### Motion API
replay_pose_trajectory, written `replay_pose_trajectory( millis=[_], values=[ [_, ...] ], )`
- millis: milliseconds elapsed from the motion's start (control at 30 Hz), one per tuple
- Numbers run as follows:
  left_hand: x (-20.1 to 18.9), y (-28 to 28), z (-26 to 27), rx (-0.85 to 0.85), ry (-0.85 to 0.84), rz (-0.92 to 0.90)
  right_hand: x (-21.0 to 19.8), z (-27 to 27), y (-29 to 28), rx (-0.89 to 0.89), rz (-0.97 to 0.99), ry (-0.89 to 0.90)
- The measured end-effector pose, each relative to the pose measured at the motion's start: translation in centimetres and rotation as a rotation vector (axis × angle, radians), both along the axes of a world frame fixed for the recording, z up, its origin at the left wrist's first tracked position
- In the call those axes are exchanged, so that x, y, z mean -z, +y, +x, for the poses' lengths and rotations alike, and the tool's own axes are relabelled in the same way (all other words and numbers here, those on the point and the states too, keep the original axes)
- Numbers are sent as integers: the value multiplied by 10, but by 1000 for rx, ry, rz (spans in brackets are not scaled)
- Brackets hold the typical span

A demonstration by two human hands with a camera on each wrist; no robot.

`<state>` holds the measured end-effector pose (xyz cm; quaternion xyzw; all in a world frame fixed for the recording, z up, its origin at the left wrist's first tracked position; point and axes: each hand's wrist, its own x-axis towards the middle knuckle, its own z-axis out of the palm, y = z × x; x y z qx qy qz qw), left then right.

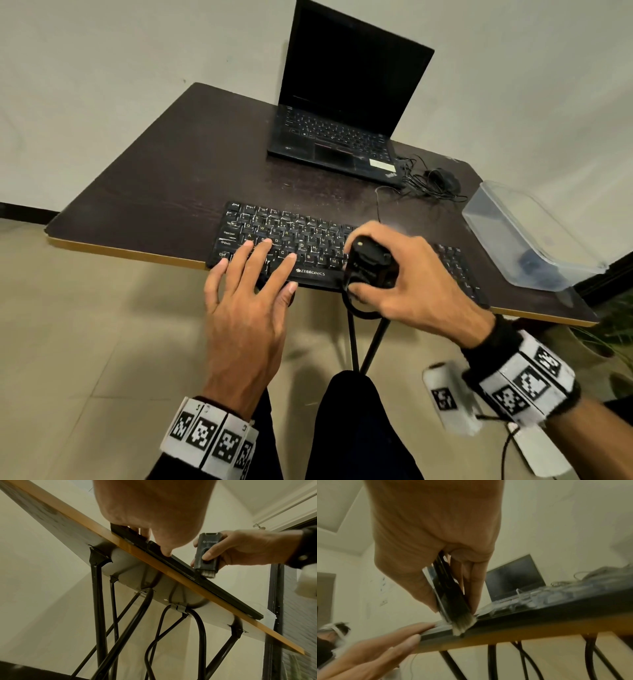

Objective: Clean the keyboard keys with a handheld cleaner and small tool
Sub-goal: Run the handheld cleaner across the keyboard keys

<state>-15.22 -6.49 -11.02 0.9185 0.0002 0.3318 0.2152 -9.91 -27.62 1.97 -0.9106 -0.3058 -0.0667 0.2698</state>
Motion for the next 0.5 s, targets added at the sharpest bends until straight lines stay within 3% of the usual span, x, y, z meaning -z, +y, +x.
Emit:
replay_pose_trajectory(
  millis=[400,500],
  values=[
    [-3,-1,-1,5,26,0,4,32,-17,333,103,-45],
    [-4,-3,-1,-8,24,10,2,23,-12,265,115,-28]
  ],
)
